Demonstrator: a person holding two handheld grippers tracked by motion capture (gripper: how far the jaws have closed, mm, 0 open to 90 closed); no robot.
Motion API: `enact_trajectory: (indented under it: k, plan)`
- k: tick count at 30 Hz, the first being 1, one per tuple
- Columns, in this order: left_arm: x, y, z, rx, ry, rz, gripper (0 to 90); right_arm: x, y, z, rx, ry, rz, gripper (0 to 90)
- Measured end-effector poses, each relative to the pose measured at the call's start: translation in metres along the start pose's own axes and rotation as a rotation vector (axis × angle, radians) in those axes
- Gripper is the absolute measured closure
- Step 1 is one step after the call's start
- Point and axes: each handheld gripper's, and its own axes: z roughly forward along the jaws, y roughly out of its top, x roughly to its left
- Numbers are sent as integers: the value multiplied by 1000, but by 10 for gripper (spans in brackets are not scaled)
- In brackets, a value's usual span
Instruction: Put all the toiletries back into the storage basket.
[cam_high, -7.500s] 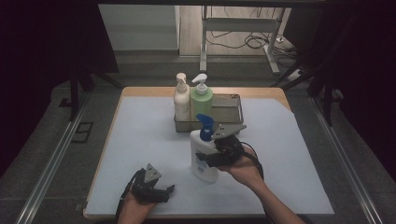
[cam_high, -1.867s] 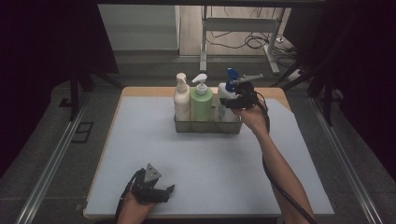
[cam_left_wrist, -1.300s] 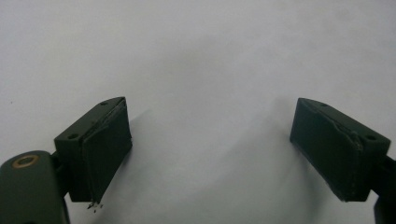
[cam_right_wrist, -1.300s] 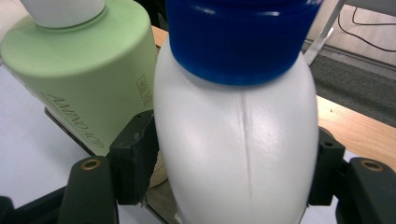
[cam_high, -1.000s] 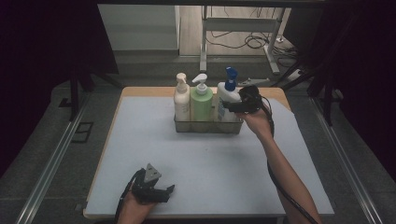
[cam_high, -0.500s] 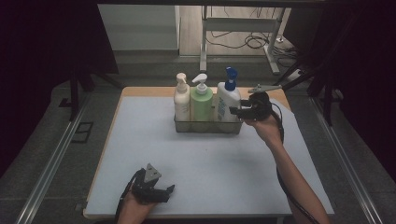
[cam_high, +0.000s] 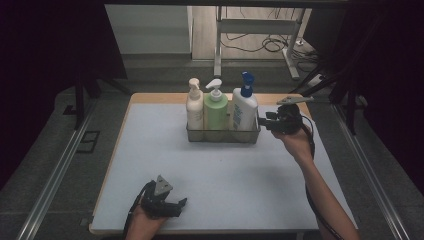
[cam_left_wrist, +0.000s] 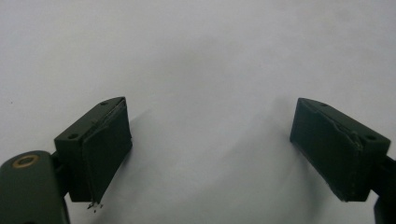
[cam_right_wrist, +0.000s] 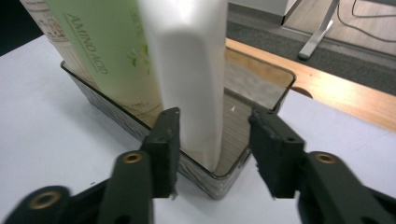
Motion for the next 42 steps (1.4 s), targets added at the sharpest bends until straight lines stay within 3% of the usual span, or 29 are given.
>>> enact_trajectory:
  k: [11, 20, 35, 42]
  plan:
    - [0, 0, 0, -1, 0, 0, 122, -12, 0, 20, 29, -40, 24, 736]
    - [0, 0, 0, 2, 0, 3, 122, -20, 4, 47, 50, -49, 30, 807]
    - [0, 0, 0, 2, 0, 2, 122, -26, 0, 80, 87, -14, 41, 844]
    - [0, 0, 0, 2, 0, 2, 122, -26, -5, 86, 102, -10, 54, 853]
